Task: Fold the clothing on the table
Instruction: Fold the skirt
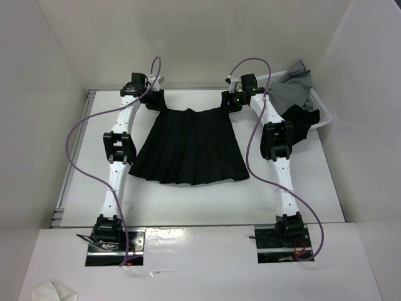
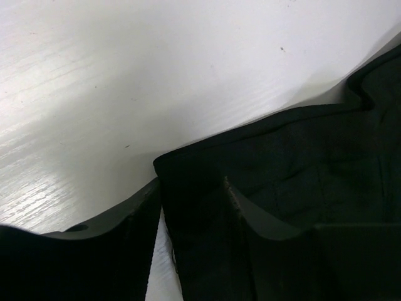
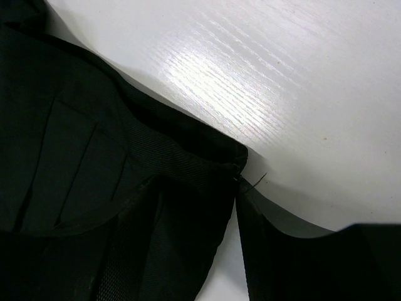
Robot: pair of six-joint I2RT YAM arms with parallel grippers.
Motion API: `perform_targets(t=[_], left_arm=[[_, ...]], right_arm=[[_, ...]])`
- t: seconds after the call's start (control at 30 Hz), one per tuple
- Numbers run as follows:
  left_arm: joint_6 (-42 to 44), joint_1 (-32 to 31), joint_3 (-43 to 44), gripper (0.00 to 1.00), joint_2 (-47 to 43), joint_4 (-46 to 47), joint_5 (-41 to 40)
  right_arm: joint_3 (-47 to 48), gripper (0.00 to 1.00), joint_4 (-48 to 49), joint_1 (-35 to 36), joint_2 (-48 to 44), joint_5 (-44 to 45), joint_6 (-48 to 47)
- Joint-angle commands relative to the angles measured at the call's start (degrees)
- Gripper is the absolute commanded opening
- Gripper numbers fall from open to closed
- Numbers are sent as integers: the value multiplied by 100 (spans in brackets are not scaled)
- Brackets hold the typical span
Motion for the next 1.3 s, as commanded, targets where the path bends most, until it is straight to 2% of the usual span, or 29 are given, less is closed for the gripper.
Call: perform_targets(t=[0.0, 0.03, 0.13, 0.17, 0.2, 0.27, 0.37, 0.5, 0.6, 0.63, 0.67, 1.07, 1.27], left_arm=[[92, -77, -127, 47, 393, -488, -83], [92, -77, -127, 44, 393, -489, -145], [92, -129, -74, 26, 393, -611, -513], [92, -130, -74, 14, 393, -612, -575], [92, -130, -22, 8, 393, -664, -576], [92, -130, -22, 0, 393, -717, -655], [92, -130, -22, 0, 445, -770, -655], [153, -130, 31, 0, 393, -823, -524], [154, -130, 31, 0, 253, -823, -462], [154, -130, 31, 0, 139, -823, -462], [154, -130, 31, 0, 77, -823, -462], [154, 160, -293, 0, -775, -823, -268], [206, 318, -417, 0, -1074, -884, 170]], right_arm=[[225, 57, -285, 96, 116, -67, -56], [225, 57, -285, 96, 116, -67, -56], [225, 57, -285, 96, 116, -67, -56], [278, 57, -285, 96, 116, -67, -56], [278, 57, -285, 96, 116, -67, -56], [278, 57, -285, 96, 116, -67, -56], [278, 57, -285, 96, 116, -67, -108], [278, 51, -285, 96, 116, -6, -108], [348, 21, -338, 96, 63, 117, -161], [348, 6, -338, 96, -7, 187, -161], [348, 1, -338, 96, -7, 188, -161], [287, 0, -391, 96, -613, 574, -223], [24, 0, -391, 96, -904, 627, -328]])
